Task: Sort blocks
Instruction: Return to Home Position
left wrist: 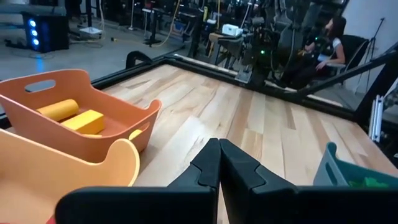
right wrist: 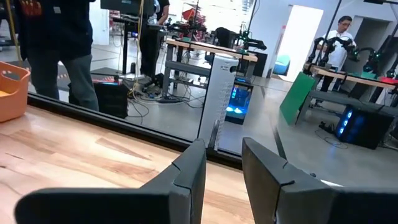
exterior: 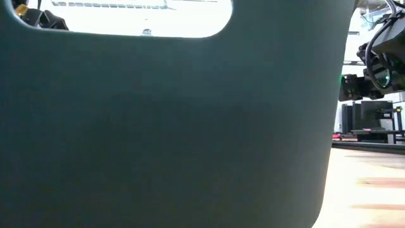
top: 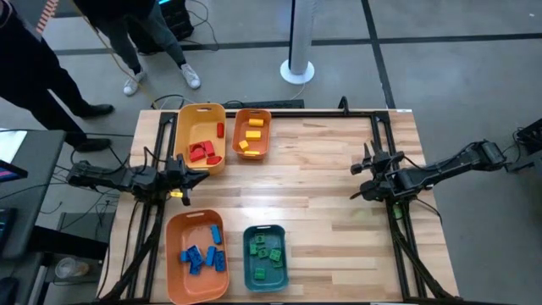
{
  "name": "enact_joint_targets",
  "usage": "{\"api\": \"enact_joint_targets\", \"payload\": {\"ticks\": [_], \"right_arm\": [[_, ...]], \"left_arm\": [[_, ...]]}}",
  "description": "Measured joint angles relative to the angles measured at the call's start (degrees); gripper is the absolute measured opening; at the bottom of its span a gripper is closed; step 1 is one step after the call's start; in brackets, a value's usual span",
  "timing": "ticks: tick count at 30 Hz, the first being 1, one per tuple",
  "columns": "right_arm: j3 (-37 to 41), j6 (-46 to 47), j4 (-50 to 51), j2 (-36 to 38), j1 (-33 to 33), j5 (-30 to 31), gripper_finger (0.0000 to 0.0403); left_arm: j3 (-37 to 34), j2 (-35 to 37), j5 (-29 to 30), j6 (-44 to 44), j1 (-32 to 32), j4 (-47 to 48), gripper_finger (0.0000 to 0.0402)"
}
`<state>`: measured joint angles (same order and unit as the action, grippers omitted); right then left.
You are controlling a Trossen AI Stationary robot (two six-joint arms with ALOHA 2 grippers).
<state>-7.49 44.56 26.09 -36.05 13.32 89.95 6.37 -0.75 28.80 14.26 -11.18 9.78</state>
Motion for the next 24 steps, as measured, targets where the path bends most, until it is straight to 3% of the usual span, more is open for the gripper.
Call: {"api": "enact_joint_targets", "payload": {"ticks": [24], "right_arm": [[0.0, 0.0, 0.0, 0.0, 0.0, 0.0, 0.0112]], "left_arm": [[0.0, 0.0, 0.1, 0.0, 0.0, 1.7, 0.0000]]}}
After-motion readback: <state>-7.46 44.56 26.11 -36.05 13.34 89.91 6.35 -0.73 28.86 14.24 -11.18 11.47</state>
